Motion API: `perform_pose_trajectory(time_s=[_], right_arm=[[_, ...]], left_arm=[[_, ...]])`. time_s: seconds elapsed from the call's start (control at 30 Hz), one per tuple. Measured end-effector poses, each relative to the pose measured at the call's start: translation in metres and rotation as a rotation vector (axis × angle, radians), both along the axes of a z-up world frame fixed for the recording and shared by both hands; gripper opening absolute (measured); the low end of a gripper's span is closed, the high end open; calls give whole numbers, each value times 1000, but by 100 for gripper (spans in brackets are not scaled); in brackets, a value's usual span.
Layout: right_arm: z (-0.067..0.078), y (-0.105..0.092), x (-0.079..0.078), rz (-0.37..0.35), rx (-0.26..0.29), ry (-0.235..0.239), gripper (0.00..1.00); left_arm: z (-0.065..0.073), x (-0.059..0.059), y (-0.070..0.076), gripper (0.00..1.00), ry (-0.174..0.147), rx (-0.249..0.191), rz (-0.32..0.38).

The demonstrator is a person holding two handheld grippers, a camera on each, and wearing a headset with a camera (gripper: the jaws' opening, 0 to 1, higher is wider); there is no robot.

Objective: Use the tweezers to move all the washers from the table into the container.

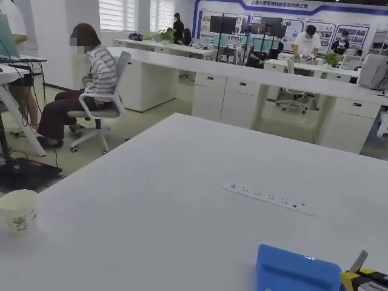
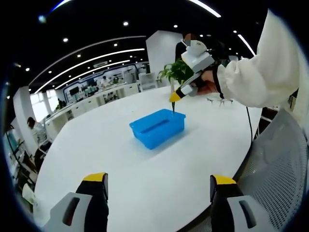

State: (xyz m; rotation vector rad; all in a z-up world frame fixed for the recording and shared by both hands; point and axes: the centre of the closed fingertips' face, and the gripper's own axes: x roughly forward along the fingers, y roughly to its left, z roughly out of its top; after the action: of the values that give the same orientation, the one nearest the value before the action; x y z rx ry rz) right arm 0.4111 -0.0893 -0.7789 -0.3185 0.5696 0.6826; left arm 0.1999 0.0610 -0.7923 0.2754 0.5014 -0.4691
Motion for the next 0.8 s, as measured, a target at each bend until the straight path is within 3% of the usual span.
perform_pose_trajectory(time_s=[0.23,0.33,0.37,0.4,0.47,0.57,0.6,0.67,0.73,0.8], right_arm=[[-22,1,10,5,-34,37,2],[-32,3,11,0,-36,63,2],[-34,3,11,-2,-36,65,2],[-36,3,12,-3,-34,70,2],[-40,5,11,-3,-29,82,2],[-46,7,9,16,-53,89,2],[-47,7,9,20,-59,90,2],[-49,6,8,26,-68,94,2],[-50,6,7,29,-71,100,2],[-53,5,6,33,-79,105,2]], left_arm=[[-3,-1,0,86,17,11,-4],[-7,0,4,86,30,43,3],[-6,1,5,85,14,57,6],[-1,3,5,84,-23,69,1],[0,1,3,79,-21,65,-10],[-3,-1,0,85,2,60,-37],[-3,-1,1,88,-5,74,-41],[0,2,6,82,-28,96,-21],[6,4,8,75,-46,78,-8],[9,4,5,76,-31,8,-3]])
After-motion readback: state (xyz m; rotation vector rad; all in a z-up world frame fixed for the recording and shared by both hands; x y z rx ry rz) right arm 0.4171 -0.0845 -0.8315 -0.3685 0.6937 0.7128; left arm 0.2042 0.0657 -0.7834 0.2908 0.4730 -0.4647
